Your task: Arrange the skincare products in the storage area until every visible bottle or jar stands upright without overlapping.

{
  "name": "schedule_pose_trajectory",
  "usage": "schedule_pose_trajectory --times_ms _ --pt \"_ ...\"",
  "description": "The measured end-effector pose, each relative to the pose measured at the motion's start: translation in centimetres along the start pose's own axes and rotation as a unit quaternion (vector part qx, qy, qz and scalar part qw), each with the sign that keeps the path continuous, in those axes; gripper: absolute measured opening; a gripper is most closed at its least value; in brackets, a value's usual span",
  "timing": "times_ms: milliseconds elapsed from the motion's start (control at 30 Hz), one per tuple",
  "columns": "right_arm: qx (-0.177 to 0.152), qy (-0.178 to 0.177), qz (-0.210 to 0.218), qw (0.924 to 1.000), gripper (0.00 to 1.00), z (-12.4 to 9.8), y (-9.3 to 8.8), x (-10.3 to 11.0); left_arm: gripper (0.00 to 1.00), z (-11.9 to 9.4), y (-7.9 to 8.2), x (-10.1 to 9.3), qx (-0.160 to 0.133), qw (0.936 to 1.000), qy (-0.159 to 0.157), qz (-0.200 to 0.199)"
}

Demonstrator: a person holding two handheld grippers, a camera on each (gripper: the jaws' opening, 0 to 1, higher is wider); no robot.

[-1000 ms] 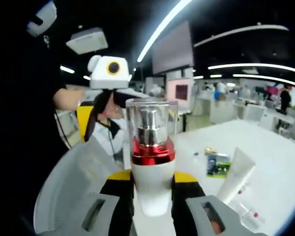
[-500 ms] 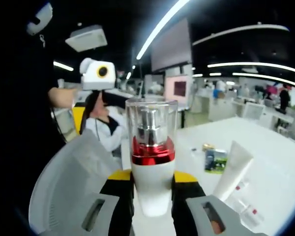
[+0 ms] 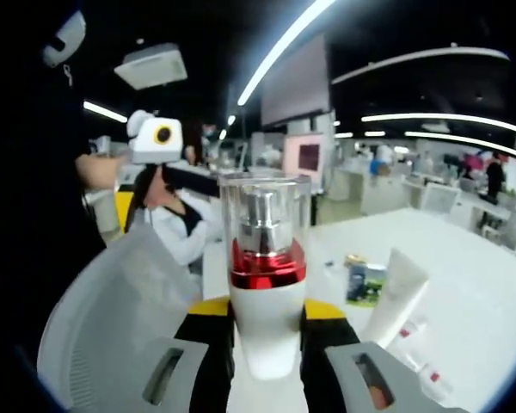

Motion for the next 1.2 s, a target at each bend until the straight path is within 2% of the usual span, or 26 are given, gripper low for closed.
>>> schedule_pose_trajectory --times_ms 233,700,967,1200 --pt "0.006 -0.008 0.001 0.9999 0.20 0.3 -1.0 -0.7 0.98 -0.5 -1.7 0.4 0.005 0.9998 0.013 -0.018" --pt "0.013 -0.021 0.000 0.9997 0.20 1.0 -3.0 -2.6 0.99 -0.8 -3.5 1.9 0.005 0.9980 0.044 -0.044" --pt "0.021 -0.030 0.009 0.9993 0.20 0.8 -4.4 -4.2 0.99 -0.8 -3.9 2.5 0.006 0.9962 0.060 -0.063" --pt "0.029 -0.037 0.018 0.9987 0.21 1.1 -5.7 -5.7 0.97 -0.9 -4.5 2.8 0.024 0.9947 0.072 -0.069"
Point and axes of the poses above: the point that each gripper's makers call its tool centre point, and the gripper's own axes: z roughly forward along the fingers, x roughly to its left, y roughly out of its top, the point moved 6 cm from there along -z, roughly backward along the fingers, and after that the axes turned 15 degrees about -y, right-handed, at the moved point
